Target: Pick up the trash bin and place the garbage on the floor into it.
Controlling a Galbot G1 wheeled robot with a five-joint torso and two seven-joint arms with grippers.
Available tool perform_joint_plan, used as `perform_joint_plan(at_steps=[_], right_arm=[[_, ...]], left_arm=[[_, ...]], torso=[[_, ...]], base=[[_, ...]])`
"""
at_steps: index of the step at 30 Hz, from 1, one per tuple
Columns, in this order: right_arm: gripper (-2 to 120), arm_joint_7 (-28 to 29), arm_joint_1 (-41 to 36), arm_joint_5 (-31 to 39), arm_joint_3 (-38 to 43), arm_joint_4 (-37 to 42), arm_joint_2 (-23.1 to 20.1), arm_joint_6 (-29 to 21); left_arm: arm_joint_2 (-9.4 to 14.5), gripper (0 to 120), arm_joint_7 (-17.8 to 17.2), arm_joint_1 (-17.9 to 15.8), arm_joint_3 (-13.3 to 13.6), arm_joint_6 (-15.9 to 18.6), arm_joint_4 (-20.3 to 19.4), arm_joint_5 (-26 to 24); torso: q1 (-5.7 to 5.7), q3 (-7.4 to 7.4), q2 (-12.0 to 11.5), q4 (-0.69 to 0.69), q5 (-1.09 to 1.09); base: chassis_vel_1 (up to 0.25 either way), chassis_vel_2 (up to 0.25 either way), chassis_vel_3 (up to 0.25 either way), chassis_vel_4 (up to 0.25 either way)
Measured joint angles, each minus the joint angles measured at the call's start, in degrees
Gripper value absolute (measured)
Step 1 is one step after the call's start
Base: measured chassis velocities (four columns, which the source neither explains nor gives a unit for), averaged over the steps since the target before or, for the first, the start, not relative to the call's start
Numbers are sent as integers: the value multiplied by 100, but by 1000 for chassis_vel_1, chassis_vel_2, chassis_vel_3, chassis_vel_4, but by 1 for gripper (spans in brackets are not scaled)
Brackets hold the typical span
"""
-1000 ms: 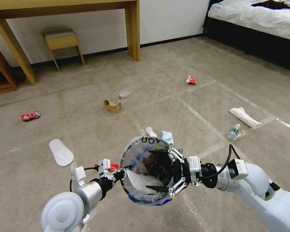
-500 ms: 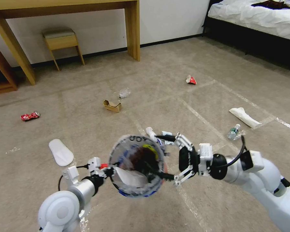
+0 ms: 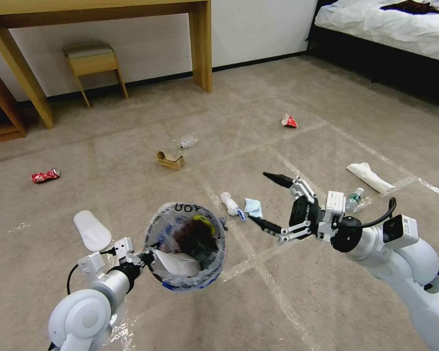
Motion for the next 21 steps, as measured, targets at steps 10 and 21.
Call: perform_joint_plan(at_steps=[10,21], right_arm=[[100,243,-169,-648,-105,-766,506,87],[100,307,-449,-1278,-282,-1211,673,137]], left_arm=[[-209,0,196,196,-345,-65,-80,448],[-264,0,275,325,-558,-205,-119,744]], torso=[[0,0,0,0,0],[0,0,0,0,0]], base=[[0,0,0,0],[0,0,0,0]])
